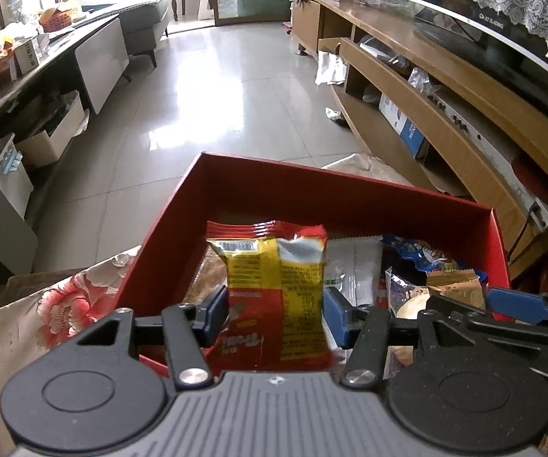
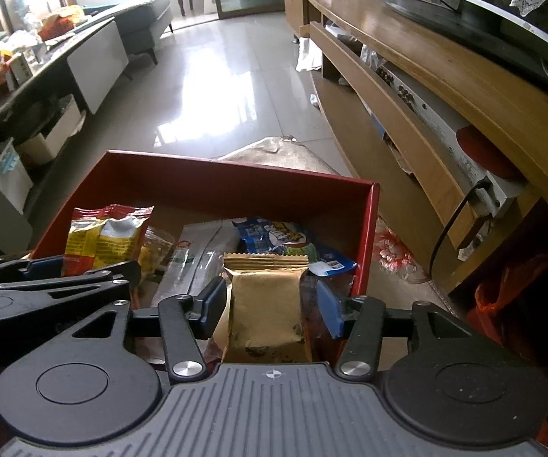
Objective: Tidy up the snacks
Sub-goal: 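Carry both packets over the red box and lower them inside, then open both tools to drop the packets into the red box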
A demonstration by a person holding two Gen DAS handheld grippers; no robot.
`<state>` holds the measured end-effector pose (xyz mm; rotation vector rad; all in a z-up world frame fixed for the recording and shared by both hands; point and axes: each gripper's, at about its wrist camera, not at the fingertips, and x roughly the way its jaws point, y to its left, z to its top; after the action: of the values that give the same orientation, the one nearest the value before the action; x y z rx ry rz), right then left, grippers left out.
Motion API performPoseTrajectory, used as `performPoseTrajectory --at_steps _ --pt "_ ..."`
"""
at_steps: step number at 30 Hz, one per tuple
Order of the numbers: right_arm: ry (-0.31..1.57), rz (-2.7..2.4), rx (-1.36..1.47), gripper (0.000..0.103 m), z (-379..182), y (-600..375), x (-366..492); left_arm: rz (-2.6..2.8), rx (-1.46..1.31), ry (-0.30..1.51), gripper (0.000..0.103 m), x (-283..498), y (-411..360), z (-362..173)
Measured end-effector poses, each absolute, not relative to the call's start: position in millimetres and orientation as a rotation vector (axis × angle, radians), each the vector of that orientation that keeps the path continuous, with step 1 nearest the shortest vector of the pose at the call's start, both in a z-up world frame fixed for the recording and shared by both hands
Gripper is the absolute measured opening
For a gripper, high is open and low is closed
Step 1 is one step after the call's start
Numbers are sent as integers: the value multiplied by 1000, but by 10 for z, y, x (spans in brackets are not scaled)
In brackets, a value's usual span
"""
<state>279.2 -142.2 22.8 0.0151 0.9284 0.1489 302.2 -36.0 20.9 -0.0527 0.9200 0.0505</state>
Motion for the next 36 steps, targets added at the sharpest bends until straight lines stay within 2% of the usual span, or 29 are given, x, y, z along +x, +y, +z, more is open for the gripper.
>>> performPoseTrajectory --at_steps 3,5,10,22,27,36 --pt "922 153 24 64 259 -1414 2768 53 -75 908 56 2981 -295 278" --pt "910 147 27 72 294 -1413 2753 52 -95 899 57 2949 -243 329" --pt "895 147 31 75 344 -1406 2708 51 -109 880 60 2882 -187 415" --pt "848 132 23 80 511 -1411 2535 33 -118 846 66 2615 -139 568" --pt "851 130 -5 81 533 -1389 2376 47 -67 847 76 2473 -165 547" --pt "830 138 2 83 613 -1392 2019 50 -54 844 84 2135 -105 540"
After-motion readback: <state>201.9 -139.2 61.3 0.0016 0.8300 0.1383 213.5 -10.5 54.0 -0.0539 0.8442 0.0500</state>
